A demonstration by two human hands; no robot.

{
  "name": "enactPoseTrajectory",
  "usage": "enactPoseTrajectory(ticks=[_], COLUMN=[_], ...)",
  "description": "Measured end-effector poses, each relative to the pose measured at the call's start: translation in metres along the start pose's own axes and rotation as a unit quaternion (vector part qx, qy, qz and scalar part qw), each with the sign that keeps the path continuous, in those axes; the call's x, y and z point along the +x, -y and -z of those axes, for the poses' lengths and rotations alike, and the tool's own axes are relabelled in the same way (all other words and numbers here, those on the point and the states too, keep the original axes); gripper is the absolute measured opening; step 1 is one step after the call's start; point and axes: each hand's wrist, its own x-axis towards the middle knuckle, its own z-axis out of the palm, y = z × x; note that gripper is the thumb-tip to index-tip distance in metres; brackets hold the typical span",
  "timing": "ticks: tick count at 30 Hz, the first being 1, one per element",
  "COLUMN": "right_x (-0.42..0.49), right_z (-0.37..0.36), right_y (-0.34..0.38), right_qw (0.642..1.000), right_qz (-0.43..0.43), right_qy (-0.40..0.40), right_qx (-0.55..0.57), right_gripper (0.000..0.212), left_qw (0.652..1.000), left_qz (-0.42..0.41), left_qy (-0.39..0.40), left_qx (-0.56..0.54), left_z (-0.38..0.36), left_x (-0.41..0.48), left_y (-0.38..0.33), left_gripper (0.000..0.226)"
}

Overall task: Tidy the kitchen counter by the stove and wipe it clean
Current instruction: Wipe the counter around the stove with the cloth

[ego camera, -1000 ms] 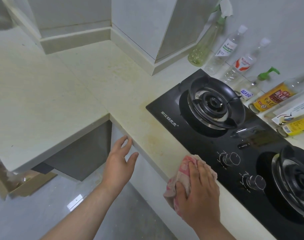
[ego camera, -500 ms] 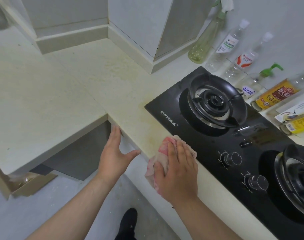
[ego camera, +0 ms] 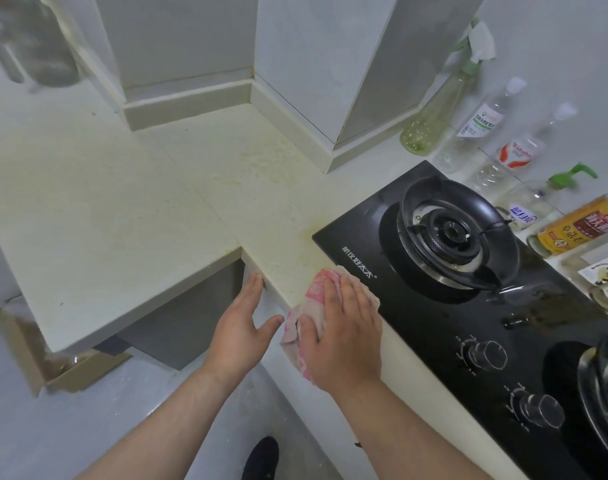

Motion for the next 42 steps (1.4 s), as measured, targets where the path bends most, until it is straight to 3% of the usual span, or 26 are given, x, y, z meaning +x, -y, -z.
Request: enactPoseTrajectory(ticks=[8, 12, 19, 29, 36, 42], right_x=[0.041, 0.055, 0.066, -0.006, -0.012, 0.014], right_z=[-0.002, -0.003, -0.003, 0.004, -0.002, 0.0], right_y=[0.029, 0.039, 0.046, -0.004, -0.015, 0.008], right_qw=[0.999, 0.998, 0.997, 0.998, 0.999, 0.999], right_qz=[0.032, 0.048, 0.062, 0.048, 0.023, 0.031], right_qy=[0.006, 0.002, 0.003, 0.02, 0.016, 0.012], right_qx=[0.037, 0.038, 0.045, 0.02, -0.021, 0.007], right_gripper=[0.068, 0.068, 0.071, 0.098, 0.086, 0.084], left_qw=[0.998, 0.991, 0.978, 0.978, 0.978, 0.983], left_qz=[0.027, 0.063, 0.05, 0.101, 0.102, 0.087], left_qy=[0.02, 0.021, 0.034, 0.048, 0.063, 0.066], left_qx=[-0.055, -0.12, -0.2, -0.174, -0.171, -0.147], left_z=[0.022, 0.019, 0.018, 0.022, 0.027, 0.029], left_x=[0.014, 0.015, 0.014, 0.016, 0.014, 0.014], left_y=[0.008, 0.003, -0.001, 0.007, 0.001, 0.003], left_gripper=[0.054, 0.058, 0.062, 0.076, 0.074, 0.07])
